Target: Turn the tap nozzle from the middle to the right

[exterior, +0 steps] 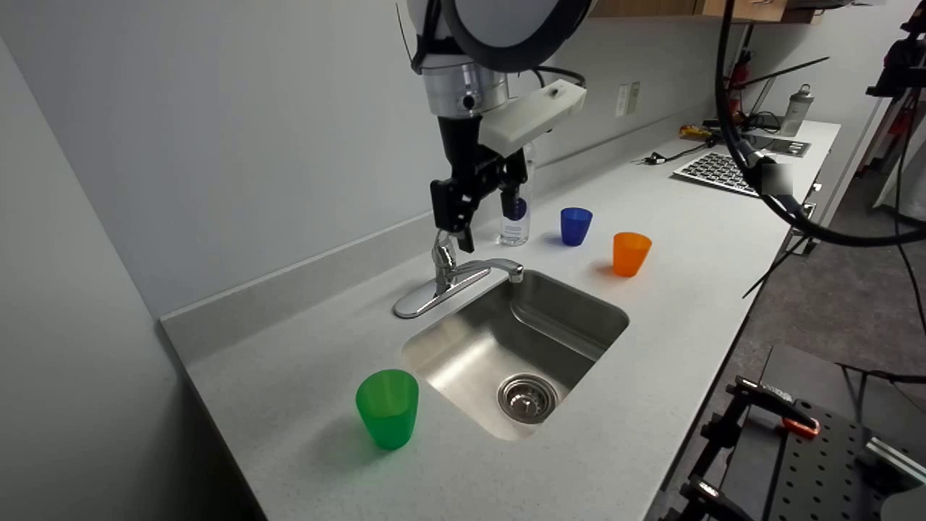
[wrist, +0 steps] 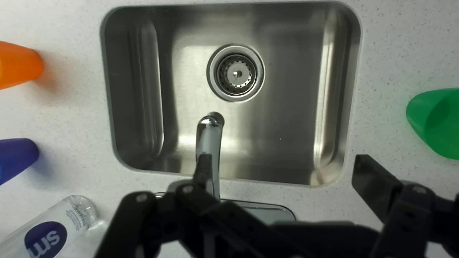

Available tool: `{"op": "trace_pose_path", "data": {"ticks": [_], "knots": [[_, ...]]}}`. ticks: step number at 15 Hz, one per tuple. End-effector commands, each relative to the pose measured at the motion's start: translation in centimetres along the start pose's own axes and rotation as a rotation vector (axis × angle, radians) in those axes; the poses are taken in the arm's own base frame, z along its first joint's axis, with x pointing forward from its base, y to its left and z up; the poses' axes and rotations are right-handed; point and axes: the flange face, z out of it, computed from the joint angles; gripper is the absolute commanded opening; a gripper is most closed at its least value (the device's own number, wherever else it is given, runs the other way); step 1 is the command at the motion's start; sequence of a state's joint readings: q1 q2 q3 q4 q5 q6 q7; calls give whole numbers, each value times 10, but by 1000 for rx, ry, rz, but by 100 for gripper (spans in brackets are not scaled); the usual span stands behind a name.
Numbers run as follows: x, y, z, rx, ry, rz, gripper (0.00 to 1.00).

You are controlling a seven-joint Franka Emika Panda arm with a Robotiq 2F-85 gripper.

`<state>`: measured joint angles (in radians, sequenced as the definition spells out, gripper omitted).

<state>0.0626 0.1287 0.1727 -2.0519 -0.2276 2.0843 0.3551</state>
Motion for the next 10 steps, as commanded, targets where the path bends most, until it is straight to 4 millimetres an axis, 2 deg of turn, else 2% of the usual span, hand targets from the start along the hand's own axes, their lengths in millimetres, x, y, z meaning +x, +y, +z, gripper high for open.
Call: {"op": "trace_pose_path", "data": {"ticks": [1,10], "knots": [[19,-13,14,-6,-8,16,100],[39,-24,52,-34,-53,31,100]]}}
